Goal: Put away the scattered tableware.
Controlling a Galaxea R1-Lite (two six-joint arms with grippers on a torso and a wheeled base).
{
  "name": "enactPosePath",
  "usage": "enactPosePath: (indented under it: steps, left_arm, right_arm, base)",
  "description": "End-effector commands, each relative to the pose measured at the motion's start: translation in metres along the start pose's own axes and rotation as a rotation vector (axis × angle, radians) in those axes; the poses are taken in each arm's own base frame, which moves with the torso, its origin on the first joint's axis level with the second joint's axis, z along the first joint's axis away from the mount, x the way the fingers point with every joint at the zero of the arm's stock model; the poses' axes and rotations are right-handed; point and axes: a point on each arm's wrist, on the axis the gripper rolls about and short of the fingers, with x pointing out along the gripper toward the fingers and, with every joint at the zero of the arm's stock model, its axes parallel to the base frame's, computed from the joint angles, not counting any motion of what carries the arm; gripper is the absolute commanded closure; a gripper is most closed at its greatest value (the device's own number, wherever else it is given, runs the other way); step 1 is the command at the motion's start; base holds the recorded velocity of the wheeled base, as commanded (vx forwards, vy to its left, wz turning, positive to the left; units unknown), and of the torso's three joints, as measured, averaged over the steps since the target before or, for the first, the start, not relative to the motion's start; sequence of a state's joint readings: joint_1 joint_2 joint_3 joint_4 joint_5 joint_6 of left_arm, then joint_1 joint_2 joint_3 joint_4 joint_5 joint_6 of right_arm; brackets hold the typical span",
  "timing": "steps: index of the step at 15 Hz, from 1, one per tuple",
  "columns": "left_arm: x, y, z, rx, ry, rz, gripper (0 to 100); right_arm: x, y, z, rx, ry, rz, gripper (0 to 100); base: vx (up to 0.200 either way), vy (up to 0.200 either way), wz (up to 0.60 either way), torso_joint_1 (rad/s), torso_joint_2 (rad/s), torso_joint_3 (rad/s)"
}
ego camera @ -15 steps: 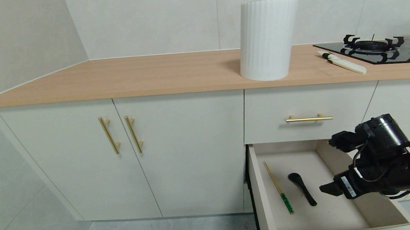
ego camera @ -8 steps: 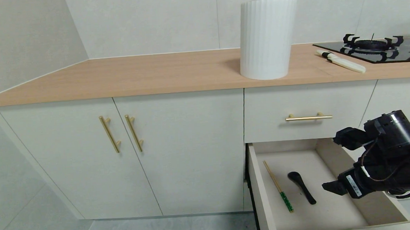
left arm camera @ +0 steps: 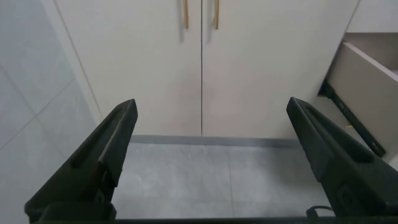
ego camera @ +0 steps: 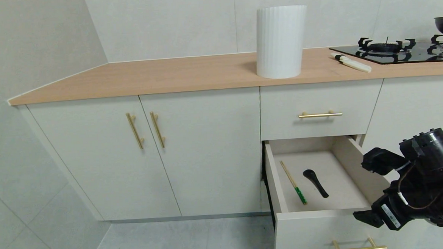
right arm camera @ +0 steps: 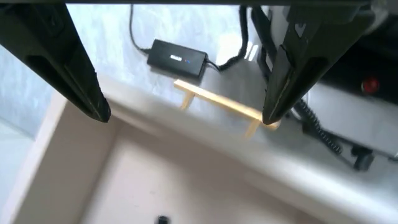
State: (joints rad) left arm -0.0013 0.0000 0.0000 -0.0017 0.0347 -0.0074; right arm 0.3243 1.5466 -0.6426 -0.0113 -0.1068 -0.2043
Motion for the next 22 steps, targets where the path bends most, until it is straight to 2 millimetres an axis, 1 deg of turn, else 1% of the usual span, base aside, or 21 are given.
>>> enactPosePath:
  steps: [1, 3, 8, 11, 13, 15, 19, 21, 22]
  left_arm:
    - [0.000, 0.000, 0.000, 0.000, 0.002, 0.000, 0]
    - [0.000, 0.000, 0.000, 0.000, 0.002, 0.000, 0]
    - [0.000, 0.000, 0.000, 0.000, 0.002, 0.000, 0]
    - [0.000, 0.000, 0.000, 0.000, 0.002, 0.000, 0]
    - [0.000, 0.000, 0.000, 0.000, 0.002, 0.000, 0]
    - [0.000, 0.000, 0.000, 0.000, 0.002, 0.000, 0]
    - [0.000, 0.000, 0.000, 0.000, 0.000, 0.000, 0]
    - [0.000, 0.000, 0.000, 0.000, 0.002, 0.000, 0]
    - [0.000, 0.000, 0.000, 0.000, 0.002, 0.000, 0]
  right_arm:
    - [-0.005, 0.008, -0.007, -0.051, -0.002, 0.020, 0]
    - [-0.010, 0.013, -0.014, -0.105, -0.002, 0.035, 0]
    - [-0.006, 0.035, -0.037, -0.288, 0.065, 0.109, 0]
    - [0.001, 0.042, -0.045, -0.347, 0.115, 0.138, 0]
    - [0.021, 0.050, -0.048, -0.369, 0.202, 0.164, 0]
    - [0.036, 0.052, -0.049, -0.371, 0.245, 0.164, 0]
    - [0.042, 0.050, -0.046, -0.340, 0.240, 0.152, 0]
    - [0.048, 0.049, -0.040, -0.291, 0.241, 0.143, 0]
    - [0.053, 0.050, -0.034, -0.232, 0.242, 0.133, 0]
  base:
    - [0.000, 0.000, 0.00, 0.000, 0.00, 0.000]
    - [0.000, 0.000, 0.00, 0.000, 0.00, 0.000]
    - [0.000, 0.000, 0.00, 0.000, 0.00, 0.000]
    - [0.000, 0.000, 0.00, 0.000, 0.00, 0.000]
    - [0.000, 0.000, 0.00, 0.000, 0.00, 0.000]
    - [0.000, 0.000, 0.00, 0.000, 0.00, 0.000]
    - [0.000, 0.000, 0.00, 0.000, 0.00, 0.000]
    - [0.000, 0.000, 0.00, 0.000, 0.00, 0.000]
    - [0.000, 0.000, 0.00, 0.000, 0.00, 0.000]
